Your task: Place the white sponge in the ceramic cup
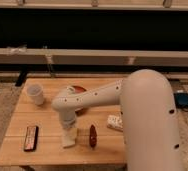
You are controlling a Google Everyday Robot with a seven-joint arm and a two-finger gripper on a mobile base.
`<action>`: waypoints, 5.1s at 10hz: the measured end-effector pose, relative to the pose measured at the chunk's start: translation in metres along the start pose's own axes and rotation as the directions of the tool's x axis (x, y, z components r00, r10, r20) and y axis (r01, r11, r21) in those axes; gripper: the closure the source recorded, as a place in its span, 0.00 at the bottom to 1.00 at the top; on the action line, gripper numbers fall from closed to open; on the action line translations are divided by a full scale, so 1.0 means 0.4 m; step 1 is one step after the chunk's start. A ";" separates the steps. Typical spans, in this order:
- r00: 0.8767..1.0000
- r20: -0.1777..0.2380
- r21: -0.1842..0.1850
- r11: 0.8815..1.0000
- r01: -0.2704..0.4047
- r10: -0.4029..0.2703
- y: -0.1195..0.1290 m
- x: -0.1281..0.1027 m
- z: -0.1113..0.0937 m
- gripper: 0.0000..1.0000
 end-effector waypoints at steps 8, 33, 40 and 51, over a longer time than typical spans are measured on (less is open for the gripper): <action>0.997 0.071 -0.058 0.997 0.043 -0.039 0.084 0.053 -0.128 1.00; 0.944 0.322 -0.409 0.889 0.208 -0.072 0.726 0.028 -0.583 1.00; 0.952 0.289 -0.463 0.856 0.231 -0.101 0.785 0.074 -0.592 1.00; 0.967 0.190 -0.464 0.853 0.240 -0.169 0.796 0.129 -0.496 0.60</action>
